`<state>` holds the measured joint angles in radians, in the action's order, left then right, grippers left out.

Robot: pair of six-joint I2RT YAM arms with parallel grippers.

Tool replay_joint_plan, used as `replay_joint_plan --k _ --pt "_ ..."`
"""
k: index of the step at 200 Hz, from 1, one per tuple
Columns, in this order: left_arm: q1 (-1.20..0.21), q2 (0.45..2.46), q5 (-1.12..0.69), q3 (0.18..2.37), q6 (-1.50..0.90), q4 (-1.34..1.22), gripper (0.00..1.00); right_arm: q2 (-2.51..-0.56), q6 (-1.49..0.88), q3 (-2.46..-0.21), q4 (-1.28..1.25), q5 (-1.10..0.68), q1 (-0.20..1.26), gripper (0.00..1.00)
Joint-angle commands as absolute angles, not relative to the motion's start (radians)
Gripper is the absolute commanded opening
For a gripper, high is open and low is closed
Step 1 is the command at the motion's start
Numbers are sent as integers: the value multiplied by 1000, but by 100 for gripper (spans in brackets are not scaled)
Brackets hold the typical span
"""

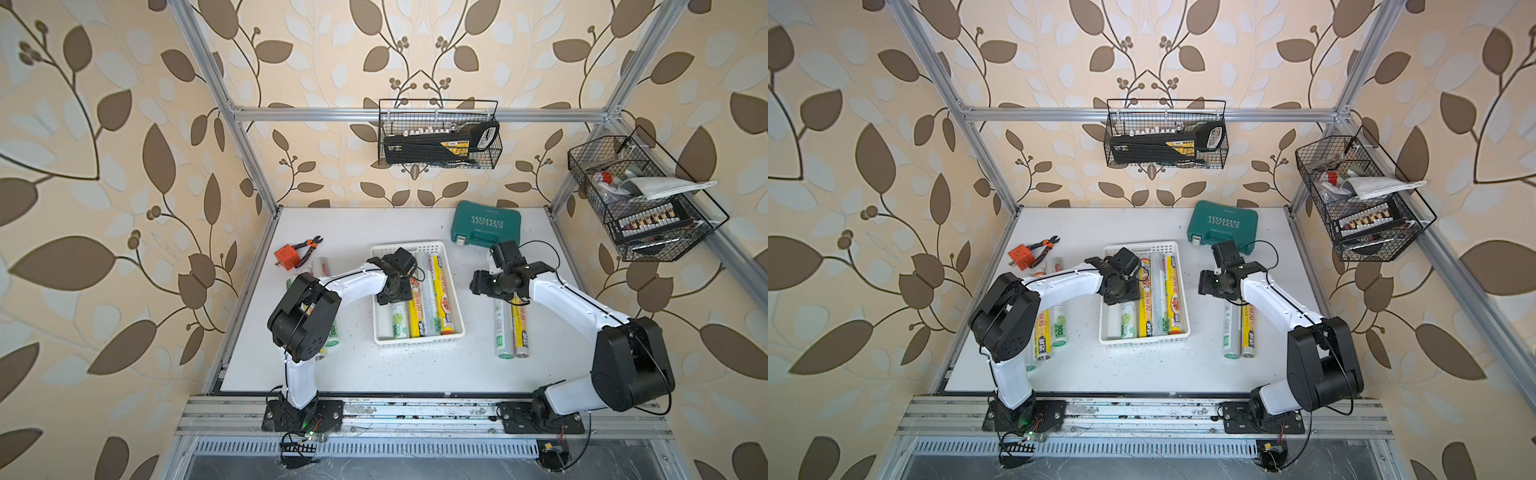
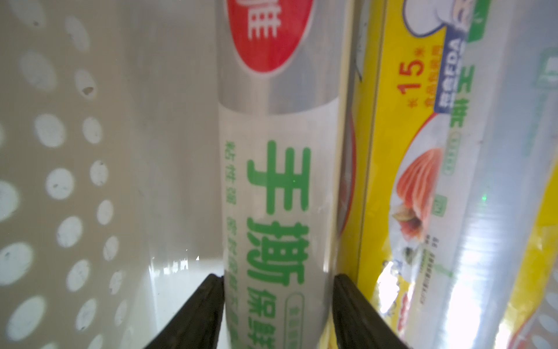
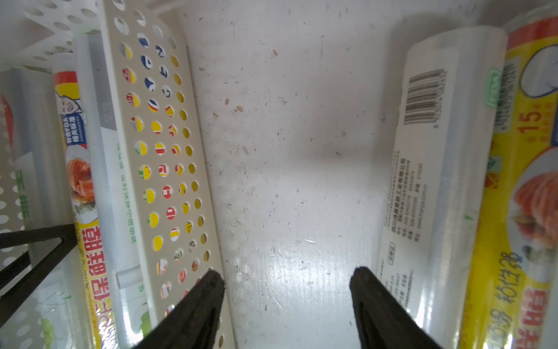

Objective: Put the plastic wrap into the basket
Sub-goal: Place the plastic wrap in the basket, then pick up the plastic wrap from the center of the board.

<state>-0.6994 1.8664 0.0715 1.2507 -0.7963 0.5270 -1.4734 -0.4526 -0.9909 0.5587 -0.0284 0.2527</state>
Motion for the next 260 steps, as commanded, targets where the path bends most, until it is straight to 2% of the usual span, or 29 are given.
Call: replay_joint_plan --k 1,111,140,231,260 --pt "-703 1812 46 1248 -814 497 61 -1461 -456 -994 593 -48 241 70" --pt "-712 1591 54 1255 -799 578 65 -1420 -370 -985 713 7 138 70" --pt "-711 1514 122 1255 -787 644 71 -1425 -350 -980 726 7 123 71" --pt "-707 1302 368 1211 -765 798 98 -1459 -356 -956 718 2 83 71" --pt "-698 1258 410 1189 -753 817 99 -1472 -357 -954 716 0 78 71"
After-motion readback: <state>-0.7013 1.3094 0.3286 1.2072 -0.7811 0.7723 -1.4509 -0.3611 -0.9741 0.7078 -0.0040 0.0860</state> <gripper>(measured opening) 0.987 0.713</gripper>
